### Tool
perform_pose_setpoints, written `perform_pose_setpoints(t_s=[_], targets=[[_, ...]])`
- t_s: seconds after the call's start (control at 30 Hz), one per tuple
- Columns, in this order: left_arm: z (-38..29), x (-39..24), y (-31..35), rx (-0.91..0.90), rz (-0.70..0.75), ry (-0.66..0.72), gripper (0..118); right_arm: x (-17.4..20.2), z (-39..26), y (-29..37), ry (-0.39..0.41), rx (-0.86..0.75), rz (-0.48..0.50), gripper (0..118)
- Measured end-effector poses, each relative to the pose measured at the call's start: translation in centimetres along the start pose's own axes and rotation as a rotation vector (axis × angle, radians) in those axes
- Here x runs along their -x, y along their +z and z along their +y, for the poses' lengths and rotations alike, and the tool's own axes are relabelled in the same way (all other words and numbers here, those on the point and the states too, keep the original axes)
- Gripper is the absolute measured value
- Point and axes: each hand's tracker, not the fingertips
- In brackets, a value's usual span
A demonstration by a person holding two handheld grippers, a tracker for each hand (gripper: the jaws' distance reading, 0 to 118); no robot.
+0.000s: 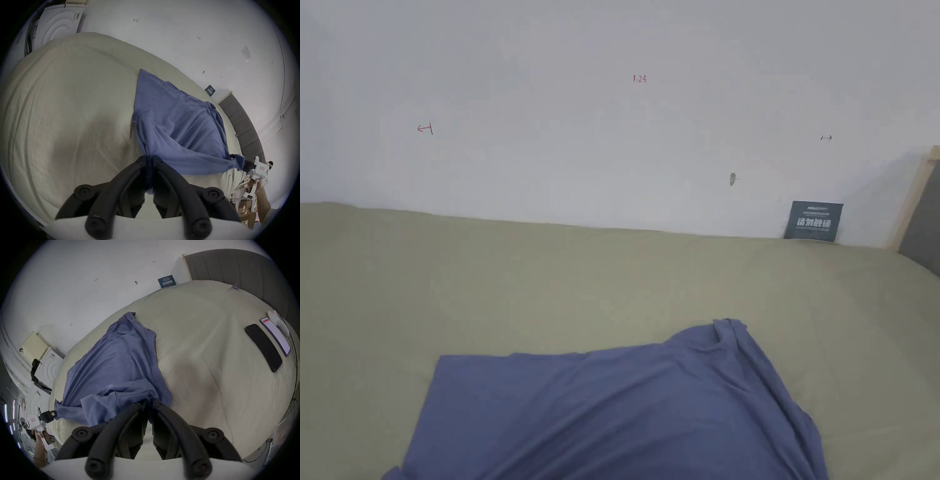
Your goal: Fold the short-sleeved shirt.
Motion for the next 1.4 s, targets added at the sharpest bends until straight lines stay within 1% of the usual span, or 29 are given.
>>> perform_pose_setpoints(t_s=[0.03, 0.1, 0.17, 0.2, 0.23, 0.27, 0.3, 0.33, 0.37, 0.4, 0.43, 0.5, 0.57, 0.6, 0.67, 0.7, 0.77, 0.8, 0.87, 1.03, 1.1, 1.17, 1.2, 1.23, 1.27, 1.3, 1.33, 1.37, 1.4], targets=[[0.1, 0.2, -0.1, -0.006, -0.003, 0.023, 10, -0.1, 0.2, -0.4, -0.043, 0.013, -0.033, 9], [0.2, 0.5, -0.4, -0.003, -0.006, 0.06, 14, -0.6, 0.8, -1.4, -0.13, 0.051, -0.003, 10], [0.1, 0.4, -0.4, -0.005, 0.018, 0.074, 17, -1.1, 1.2, -2.0, -0.209, 0.059, -0.004, 11], [0.1, 0.4, -0.2, -0.007, 0.057, 0.079, 24, -1.2, 1.3, -2.1, -0.235, 0.052, -0.016, 11], [0.1, 0.4, 0.1, -0.017, 0.089, 0.078, 26, -1.0, 1.4, -2.0, -0.228, 0.047, -0.038, 14], [0.1, 0.4, 0.6, -0.031, 0.109, 0.083, 27, -0.7, 1.5, -1.8, -0.203, 0.04, -0.061, 20], [0.2, 0.4, 1.2, -0.054, 0.133, 0.095, 35, -0.4, 1.5, -1.4, -0.131, 0.026, -0.095, 25], [0.3, 0.2, 2.0, -0.077, 0.144, 0.099, 57, 0.1, 1.5, -0.9, -0.062, 0.022, -0.134, 27], [0.4, 0.0, 2.8, -0.1, 0.141, 0.096, 74, 0.6, 1.4, -0.4, 0.003, 0.011, -0.159, 29], [0.6, -0.4, 3.8, -0.14, 0.135, 0.089, 82, 1.2, 1.4, 0.3, 0.072, -0.005, -0.172, 33], [0.9, -0.9, 4.7, -0.177, 0.124, 0.076, 82, 2.0, 1.3, 1.2, 0.139, -0.024, -0.184, 37], [1.6, -2.1, 6.2, -0.231, 0.135, 0.005, 82, 3.4, 1.3, 3.0, 0.25, -0.087, -0.186, 38], [2.3, -3.8, 7.4, -0.291, 0.155, -0.076, 77, 4.7, 1.5, 4.9, 0.313, -0.157, -0.172, 34], [2.5, -4.6, 8.1, -0.326, 0.151, -0.116, 67, 5.3, 1.7, 5.9, 0.333, -0.183, -0.147, 27], [3.2, -6.4, 8.8, -0.377, 0.173, -0.173, 14, 6.5, 2.2, 7.7, 0.356, -0.254, -0.099, 16], [3.6, -7.3, 8.9, -0.387, 0.191, -0.196, 6, 7.1, 2.4, 8.4, 0.361, -0.279, -0.082, 6], [4.0, -8.2, 8.8, -0.388, 0.182, -0.202, 0, 8.1, 2.8, 8.9, 0.397, -0.312, -0.073, 6], [4.2, -8.6, 8.7, -0.393, 0.147, -0.207, 0, 8.7, 2.8, 8.9, 0.401, -0.308, -0.07, 6], [4.1, -9.0, 8.0, -0.394, 0.096, -0.223, 0, 9.6, 2.6, 8.5, 0.452, -0.326, -0.078, 6], [6.4, -8.8, 3.8, -0.336, 0.091, -0.226, 0, 11.1, 3.1, 6.1, 0.464, -0.298, -0.055, 6], [9.1, -8.4, 1.3, -0.289, 0.085, -0.229, 0, 11.7, 3.9, 5.2, 0.462, -0.29, -0.033, 6], [12.2, -8.2, -1.5, -0.284, 0.144, -0.222, 0, 12.2, 4.7, 4.4, 0.459, -0.292, -0.027, 6], [14.4, -7.7, -3.4, -0.223, 0.151, -0.223, 0, 12.4, 5.3, 4.1, 0.458, -0.294, -0.025, 6], [16.4, -7.0, -5.5, -0.184, 0.151, -0.218, 4, 12.4, 5.9, 3.8, 0.456, -0.294, -0.024, 6], [17.8, -6.9, -7.6, -0.156, 0.165, -0.204, 19, 12.4, 6.4, 3.6, 0.455, -0.299, -0.025, 6], [19.4, -6.3, -9.9, -0.095, 0.199, -0.185, 50, 12.4, 6.8, 3.3, 0.458, -0.304, -0.027, 6], [20.8, -5.4, -12.4, -0.054, 0.219, -0.165, 93, 12.3, 7.3, 3.0, 0.461, -0.306, -0.032, 6], [21.4, -4.7, -14.3, -0.03, 0.231, -0.146, 107, 12.0, 7.7, 2.7, 0.465, -0.304, -0.036, 6], [21.9, -4.4, -16.1, -0.017, 0.245, -0.154, 107, 11.8, 8.2, 2.2, 0.47, -0.3, -0.046, 6]])
